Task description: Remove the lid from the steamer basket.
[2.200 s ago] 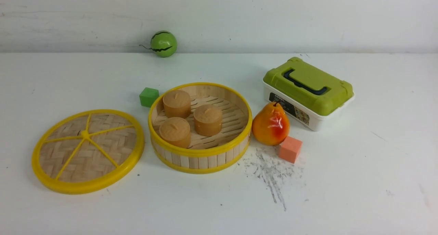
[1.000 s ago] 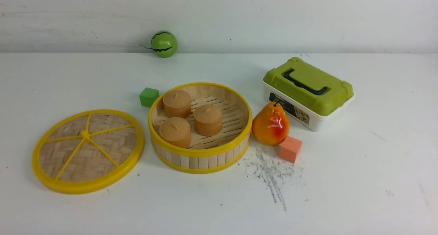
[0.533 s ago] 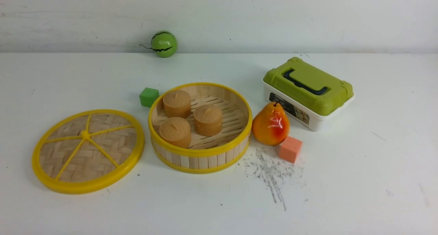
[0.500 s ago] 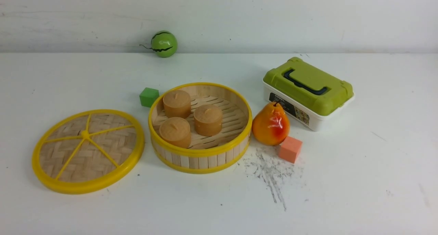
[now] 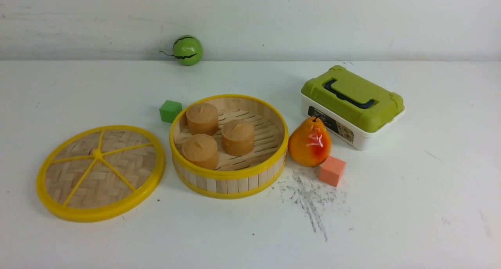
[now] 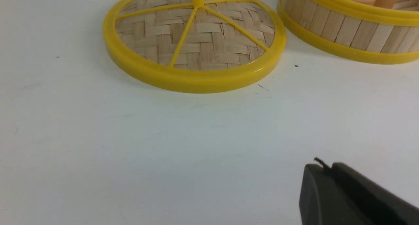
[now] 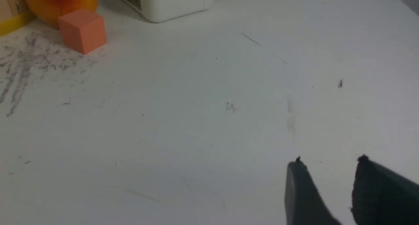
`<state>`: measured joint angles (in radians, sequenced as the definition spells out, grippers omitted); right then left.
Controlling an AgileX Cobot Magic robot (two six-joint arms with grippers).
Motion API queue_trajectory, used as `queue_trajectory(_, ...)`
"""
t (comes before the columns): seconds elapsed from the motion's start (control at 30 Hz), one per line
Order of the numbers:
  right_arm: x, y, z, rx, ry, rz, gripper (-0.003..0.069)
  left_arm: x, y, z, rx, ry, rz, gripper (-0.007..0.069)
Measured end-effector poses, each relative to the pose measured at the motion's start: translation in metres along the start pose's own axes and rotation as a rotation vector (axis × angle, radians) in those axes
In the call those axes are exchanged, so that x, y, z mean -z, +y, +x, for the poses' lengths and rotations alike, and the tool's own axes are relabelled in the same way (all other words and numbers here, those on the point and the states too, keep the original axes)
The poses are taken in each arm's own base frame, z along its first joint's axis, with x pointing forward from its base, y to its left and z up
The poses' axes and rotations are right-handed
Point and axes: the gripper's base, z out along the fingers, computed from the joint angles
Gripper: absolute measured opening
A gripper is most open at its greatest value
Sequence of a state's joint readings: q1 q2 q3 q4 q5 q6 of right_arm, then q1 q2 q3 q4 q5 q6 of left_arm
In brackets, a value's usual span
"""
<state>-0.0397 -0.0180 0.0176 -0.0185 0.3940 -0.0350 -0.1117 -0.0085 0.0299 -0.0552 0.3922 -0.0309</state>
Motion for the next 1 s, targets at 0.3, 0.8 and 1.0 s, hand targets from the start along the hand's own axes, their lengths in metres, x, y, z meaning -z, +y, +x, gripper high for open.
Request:
queue_trajectory(0.3, 0.0, 0.0, 0.0, 0.0, 0.0, 0.0, 0.0239, 0.0, 0.0, 0.0, 0.0, 0.0, 0.0, 0.0034)
queue_trajectory(0.8, 0.0, 0.0, 0.0, 0.0, 0.0, 0.0, 0.0239, 0.0, 0.0, 0.0, 0.0, 0.0, 0.0, 0.0039)
queue_trajectory(1.0, 0.0, 0.0, 0.0, 0.0, 0.0, 0.0, 0.0239, 0.0, 0.0, 0.0, 0.0, 0.0, 0.0, 0.0041)
